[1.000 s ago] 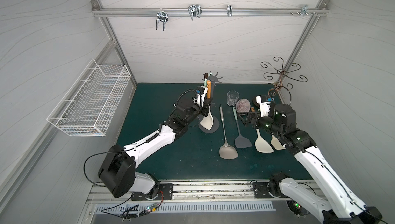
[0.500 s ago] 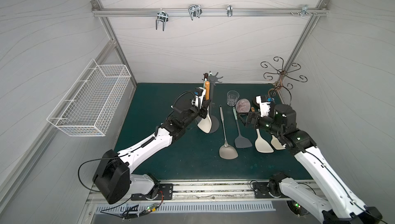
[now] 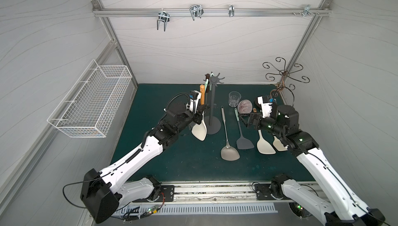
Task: Take the spatula off the kitchen utensil rack
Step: Take off the spatula from the rack, then place the spatula at the center of the board.
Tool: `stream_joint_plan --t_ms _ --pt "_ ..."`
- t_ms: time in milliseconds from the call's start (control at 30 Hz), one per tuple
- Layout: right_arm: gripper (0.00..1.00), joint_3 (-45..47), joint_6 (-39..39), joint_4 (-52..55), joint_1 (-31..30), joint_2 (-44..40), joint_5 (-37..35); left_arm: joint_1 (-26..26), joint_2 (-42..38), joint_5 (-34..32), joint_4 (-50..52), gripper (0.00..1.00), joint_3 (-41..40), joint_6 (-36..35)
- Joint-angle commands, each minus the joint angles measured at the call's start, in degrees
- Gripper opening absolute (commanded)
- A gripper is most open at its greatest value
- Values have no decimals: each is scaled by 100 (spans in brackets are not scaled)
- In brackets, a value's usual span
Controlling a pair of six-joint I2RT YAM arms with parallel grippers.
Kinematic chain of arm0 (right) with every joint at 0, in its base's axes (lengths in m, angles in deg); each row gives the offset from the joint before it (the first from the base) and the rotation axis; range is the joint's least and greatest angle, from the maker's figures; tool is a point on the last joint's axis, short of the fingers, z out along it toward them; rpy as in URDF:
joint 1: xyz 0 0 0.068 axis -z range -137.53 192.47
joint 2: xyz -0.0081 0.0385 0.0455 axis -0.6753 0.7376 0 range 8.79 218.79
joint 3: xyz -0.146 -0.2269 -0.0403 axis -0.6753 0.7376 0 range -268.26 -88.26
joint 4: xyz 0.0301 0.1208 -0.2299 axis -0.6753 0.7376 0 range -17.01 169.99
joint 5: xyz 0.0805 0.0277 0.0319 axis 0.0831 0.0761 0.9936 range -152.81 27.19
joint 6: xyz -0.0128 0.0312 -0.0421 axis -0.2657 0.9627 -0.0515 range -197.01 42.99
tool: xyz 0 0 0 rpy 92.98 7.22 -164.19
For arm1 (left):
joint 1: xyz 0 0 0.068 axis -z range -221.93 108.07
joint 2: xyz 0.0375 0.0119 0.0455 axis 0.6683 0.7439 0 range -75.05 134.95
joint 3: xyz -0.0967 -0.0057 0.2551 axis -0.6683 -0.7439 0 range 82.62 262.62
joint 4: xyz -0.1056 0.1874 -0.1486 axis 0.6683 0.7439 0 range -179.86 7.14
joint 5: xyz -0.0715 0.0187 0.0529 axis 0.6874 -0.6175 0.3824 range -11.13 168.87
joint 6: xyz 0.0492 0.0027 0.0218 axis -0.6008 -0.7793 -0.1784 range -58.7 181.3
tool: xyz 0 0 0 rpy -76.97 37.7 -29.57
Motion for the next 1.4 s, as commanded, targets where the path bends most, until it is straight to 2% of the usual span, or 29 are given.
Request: stream_joint_plan --t_ms 0,133,433,867,1133,1233,1367 --pt "99 13 -140 -215 28 -119 451 16 -349 -194 414 9 333 276" --pt "99 5 -121 -306 12 -157 786 18 -687 -372 1062 9 428 618" --pt "99 0 -96 -358 -357 -283 938 18 -1225 -434 2470 8 815 1206" --pt "99 -162 20 -344 -1559 -403 477 17 -1713 -1134 5438 9 1884 1256" --pt "99 -405 32 -487 -2549 85 -245 -41 -1570 -1843 6358 8 2231 1118" --pt "99 -567 -84 -482 -2900 404 -530 -330 -1301 -1832 6451 5 2285 1035" --pt "99 -779 -328 -275 -3113 717 -663 -1256 -928 -1172 6385 5 2236 873"
